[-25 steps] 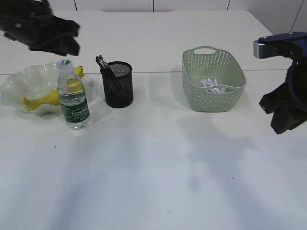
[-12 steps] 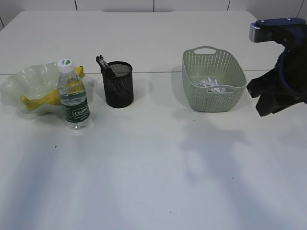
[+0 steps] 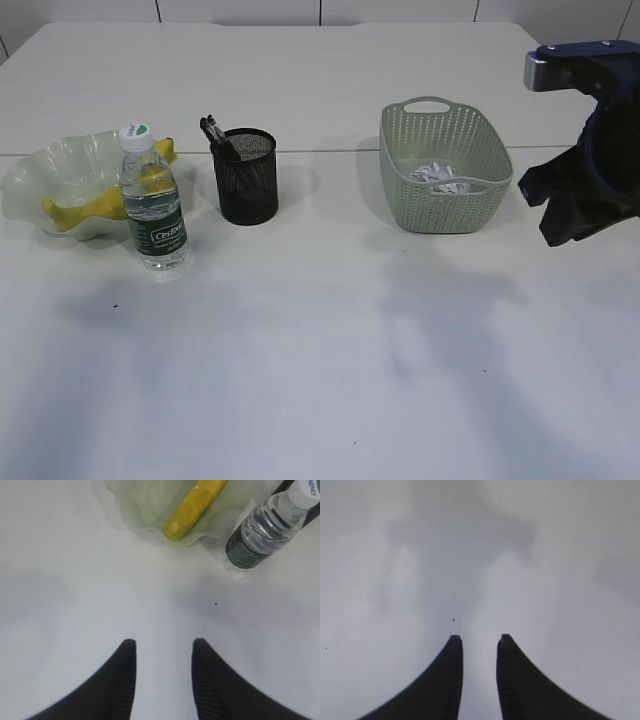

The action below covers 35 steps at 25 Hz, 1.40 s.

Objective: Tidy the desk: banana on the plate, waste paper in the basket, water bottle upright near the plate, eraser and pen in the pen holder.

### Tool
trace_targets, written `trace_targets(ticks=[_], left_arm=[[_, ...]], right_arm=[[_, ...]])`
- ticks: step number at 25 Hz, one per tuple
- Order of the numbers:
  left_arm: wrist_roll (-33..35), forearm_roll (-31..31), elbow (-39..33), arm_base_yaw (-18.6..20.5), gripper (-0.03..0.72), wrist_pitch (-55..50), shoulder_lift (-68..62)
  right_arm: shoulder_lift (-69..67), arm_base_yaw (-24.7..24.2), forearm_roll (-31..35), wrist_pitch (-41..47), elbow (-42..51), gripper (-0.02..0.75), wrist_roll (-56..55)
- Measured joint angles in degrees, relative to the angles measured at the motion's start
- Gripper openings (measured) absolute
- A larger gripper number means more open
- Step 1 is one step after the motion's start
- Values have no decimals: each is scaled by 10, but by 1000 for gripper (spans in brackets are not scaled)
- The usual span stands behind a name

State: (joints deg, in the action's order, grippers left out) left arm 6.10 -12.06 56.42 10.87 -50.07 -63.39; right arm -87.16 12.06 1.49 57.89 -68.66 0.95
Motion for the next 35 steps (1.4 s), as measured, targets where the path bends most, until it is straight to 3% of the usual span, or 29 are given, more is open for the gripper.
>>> trace_targets(ticks=[15,23,29,35], left_arm=[[-2,26,-6,1,288,-61,120],[-2,1,-57,-4,288,-61,188],[-2,-8,-105,-50,288,-87,260],[-21,-13,-110,-66,288,-106,355]], right_arm=[[84,-44,6,9,42,180,19],[251,-44,6,12,132,180,-29],[406,-45,6,33,156,180,-44],[536,-45,-20,101,157,180,-59]])
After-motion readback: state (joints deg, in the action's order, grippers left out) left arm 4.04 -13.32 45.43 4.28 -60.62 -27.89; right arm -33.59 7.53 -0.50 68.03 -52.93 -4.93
